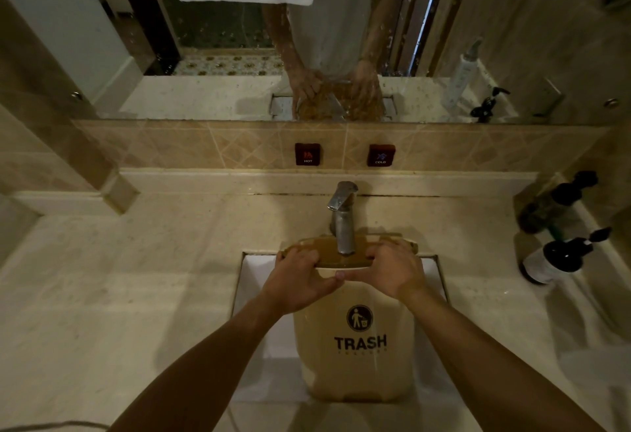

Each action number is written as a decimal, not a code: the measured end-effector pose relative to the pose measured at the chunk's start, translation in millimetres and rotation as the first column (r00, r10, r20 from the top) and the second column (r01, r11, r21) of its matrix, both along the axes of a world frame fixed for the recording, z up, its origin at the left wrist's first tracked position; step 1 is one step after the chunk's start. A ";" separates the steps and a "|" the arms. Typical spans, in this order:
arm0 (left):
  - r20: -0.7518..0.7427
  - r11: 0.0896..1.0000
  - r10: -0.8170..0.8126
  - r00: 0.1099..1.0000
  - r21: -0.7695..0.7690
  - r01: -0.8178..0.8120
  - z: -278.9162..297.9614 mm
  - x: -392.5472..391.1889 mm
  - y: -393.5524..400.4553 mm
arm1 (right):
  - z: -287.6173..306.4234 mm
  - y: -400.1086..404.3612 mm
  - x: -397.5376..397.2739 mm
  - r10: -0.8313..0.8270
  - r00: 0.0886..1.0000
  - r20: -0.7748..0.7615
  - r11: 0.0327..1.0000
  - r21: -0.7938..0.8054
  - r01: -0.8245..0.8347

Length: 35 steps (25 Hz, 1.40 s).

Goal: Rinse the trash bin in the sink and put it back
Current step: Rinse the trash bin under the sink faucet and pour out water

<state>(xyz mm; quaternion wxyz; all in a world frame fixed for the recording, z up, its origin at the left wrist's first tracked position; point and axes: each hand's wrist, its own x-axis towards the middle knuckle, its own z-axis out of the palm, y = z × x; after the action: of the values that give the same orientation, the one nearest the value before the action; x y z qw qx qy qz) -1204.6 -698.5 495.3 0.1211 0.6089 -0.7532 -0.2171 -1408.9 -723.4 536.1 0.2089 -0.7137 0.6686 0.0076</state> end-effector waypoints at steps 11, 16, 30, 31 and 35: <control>-0.001 1.000 0.002 1.000 -0.011 -0.002 -2.7 0.7 -1.7 | 1.2 1.0 -0.2 0.027 0.999 -0.018 0.999 0.025 -0.027; 0.009 1.000 0.002 1.000 -0.016 -0.002 -11.1 2.4 -4.4 | 2.4 0.9 -0.3 0.029 1.000 -0.009 1.000 0.011 -0.029; 0.000 1.000 0.003 1.000 -0.017 -0.003 -3.8 1.3 -0.9 | 5.2 1.7 0.2 0.036 0.999 -0.015 0.999 0.033 -0.036; 0.001 1.000 0.004 1.000 -0.017 -0.004 -3.2 1.5 -1.0 | 5.9 1.8 0.8 0.041 0.999 -0.016 0.999 0.033 -0.040; -0.006 1.000 -0.004 1.000 -0.011 0.004 -3.2 2.6 -0.8 | 4.4 2.1 1.4 0.037 0.999 -0.024 0.999 0.028 -0.036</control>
<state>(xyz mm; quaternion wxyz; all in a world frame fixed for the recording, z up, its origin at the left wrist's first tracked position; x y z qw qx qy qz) -1202.0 -699.3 492.1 0.1263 0.6063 -0.7552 -0.2147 -1407.5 -721.3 540.4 0.2104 -0.7228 0.6576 0.0292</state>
